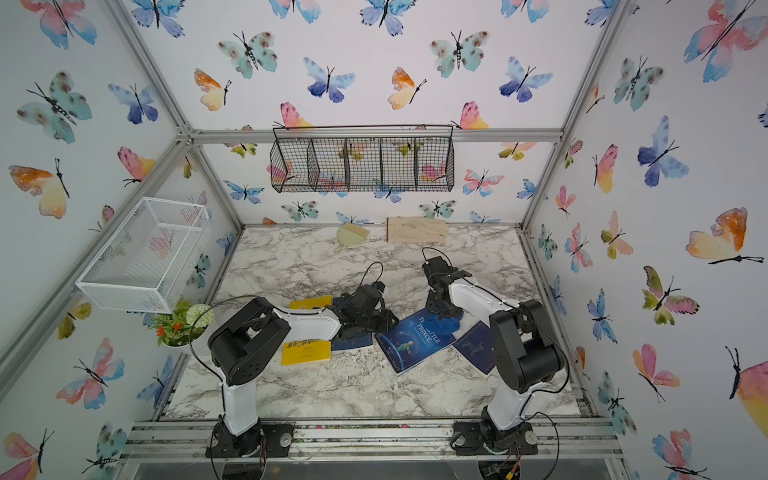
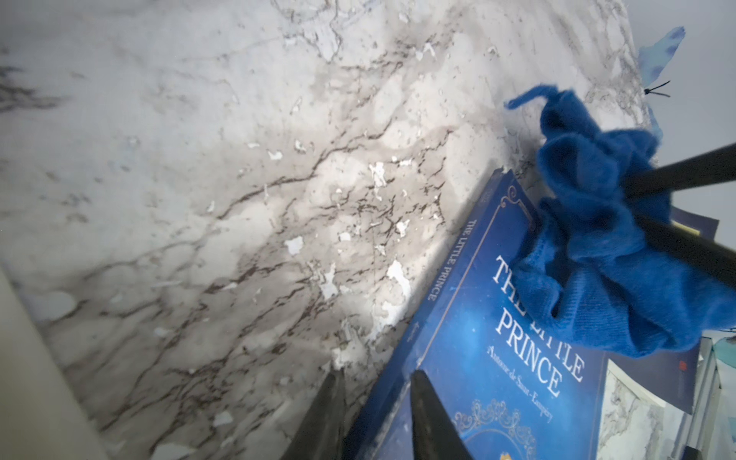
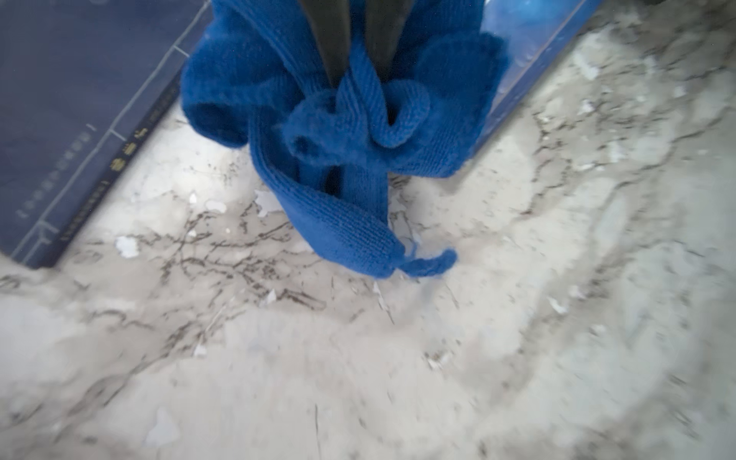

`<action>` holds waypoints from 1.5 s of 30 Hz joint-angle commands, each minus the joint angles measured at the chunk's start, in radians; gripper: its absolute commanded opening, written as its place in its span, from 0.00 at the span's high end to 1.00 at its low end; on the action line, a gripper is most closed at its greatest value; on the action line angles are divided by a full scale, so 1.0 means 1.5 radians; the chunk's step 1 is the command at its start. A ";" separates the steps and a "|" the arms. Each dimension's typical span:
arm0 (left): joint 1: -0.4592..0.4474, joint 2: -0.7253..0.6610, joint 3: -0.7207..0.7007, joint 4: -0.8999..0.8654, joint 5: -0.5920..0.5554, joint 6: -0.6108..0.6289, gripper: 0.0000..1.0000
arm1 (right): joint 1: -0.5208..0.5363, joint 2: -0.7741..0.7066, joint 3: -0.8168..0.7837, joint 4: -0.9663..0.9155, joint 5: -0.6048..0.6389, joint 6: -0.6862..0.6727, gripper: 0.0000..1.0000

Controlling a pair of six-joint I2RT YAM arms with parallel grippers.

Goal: Wipe the cover of the book
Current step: Wipe the dirt from the cover of the book, then adjust the book at the center of the board.

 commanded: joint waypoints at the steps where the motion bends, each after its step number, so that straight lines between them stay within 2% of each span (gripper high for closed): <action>1: 0.003 0.004 -0.024 -0.058 -0.007 0.010 0.63 | 0.003 -0.064 0.034 -0.080 -0.006 -0.010 0.99; 4: 0.003 0.002 -0.026 -0.055 -0.001 0.011 0.62 | 0.003 -0.125 0.008 -0.101 -0.042 -0.010 0.99; 10: 0.004 0.002 -0.026 -0.051 0.002 0.014 0.61 | 0.003 -0.205 -0.152 -0.090 -0.180 -0.027 0.99; 15: 0.009 0.005 -0.027 -0.047 0.006 0.013 0.61 | 0.003 -0.255 -0.245 -0.071 -0.226 -0.041 0.99; 20: 0.010 0.005 -0.026 -0.045 0.014 0.011 0.61 | 0.003 -0.230 -0.301 -0.014 -0.296 -0.033 0.98; 24: 0.010 0.000 -0.029 -0.044 0.014 0.011 0.61 | 0.003 -0.183 -0.319 0.069 -0.295 -0.014 0.98; 29: 0.010 0.000 -0.031 -0.042 0.019 0.011 0.62 | 0.003 -0.075 -0.254 0.127 -0.245 -0.005 0.99; 33: 0.010 0.000 -0.033 -0.039 0.024 0.009 0.62 | 0.001 0.024 -0.123 0.117 -0.195 -0.032 0.99; 39: 0.010 -0.001 -0.035 -0.034 0.034 0.004 0.63 | -0.017 0.158 0.091 0.029 -0.103 -0.084 0.99; 45: 0.009 -0.001 -0.037 -0.028 0.036 0.002 0.64 | -0.031 0.200 0.224 -0.051 -0.038 -0.101 0.99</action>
